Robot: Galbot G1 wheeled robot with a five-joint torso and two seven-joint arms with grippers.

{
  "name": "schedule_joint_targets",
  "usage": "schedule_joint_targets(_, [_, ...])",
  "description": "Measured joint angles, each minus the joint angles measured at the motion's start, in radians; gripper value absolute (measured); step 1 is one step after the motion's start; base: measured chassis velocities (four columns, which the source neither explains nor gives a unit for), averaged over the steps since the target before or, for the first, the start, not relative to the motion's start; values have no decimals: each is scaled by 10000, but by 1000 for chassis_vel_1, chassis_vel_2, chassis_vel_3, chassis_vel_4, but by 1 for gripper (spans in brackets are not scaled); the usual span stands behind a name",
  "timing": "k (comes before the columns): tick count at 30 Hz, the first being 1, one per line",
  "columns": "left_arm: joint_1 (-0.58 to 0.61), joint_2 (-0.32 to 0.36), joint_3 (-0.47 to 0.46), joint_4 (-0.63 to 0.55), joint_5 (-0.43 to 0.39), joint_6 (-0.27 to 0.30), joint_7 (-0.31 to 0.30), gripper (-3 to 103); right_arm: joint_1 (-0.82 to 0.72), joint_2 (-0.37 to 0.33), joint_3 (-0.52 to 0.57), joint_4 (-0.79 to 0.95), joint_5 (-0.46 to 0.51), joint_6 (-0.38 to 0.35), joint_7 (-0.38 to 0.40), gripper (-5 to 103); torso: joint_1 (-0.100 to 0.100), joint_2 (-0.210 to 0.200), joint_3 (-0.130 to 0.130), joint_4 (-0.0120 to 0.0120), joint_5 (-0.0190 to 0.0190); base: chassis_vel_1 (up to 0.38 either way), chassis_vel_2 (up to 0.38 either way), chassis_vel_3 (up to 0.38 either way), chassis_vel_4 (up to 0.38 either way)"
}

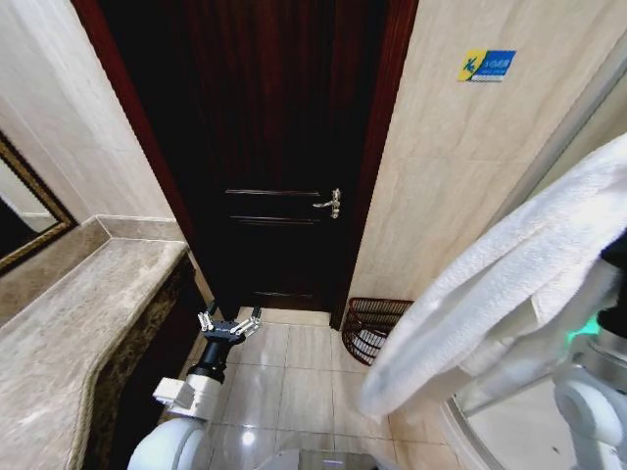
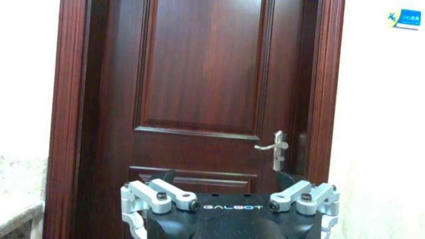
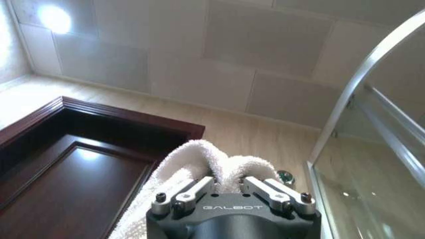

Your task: Discard the used towel into the hamper.

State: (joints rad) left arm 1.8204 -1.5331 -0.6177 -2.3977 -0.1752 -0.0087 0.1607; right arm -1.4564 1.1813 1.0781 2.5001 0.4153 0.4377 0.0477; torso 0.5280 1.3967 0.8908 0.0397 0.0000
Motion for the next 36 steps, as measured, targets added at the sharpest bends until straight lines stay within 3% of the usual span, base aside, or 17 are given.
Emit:
schedule_joint_targets(15, [-2, 0, 1, 0, 0, 0, 0, 99, -10, -82, 104, -2, 301, -14, 81, 7, 16, -6, 5, 1, 4, -101, 106, 110, -104])
schedule_joint_targets(23, [1, 0, 0, 0, 0, 0, 0, 99, 1150, -1316, 190, -451, 1081, -371, -57, 7, -4, 1, 0, 0, -1, 8, -9, -4, 11])
schedule_joint_targets(36, [0, 0, 0, 0, 0, 0, 0, 99, 2951, -2730, -181, -2091, 1235, -352, -108, 7, 6, -1, 2, 3, -1, 0, 0, 0, 0])
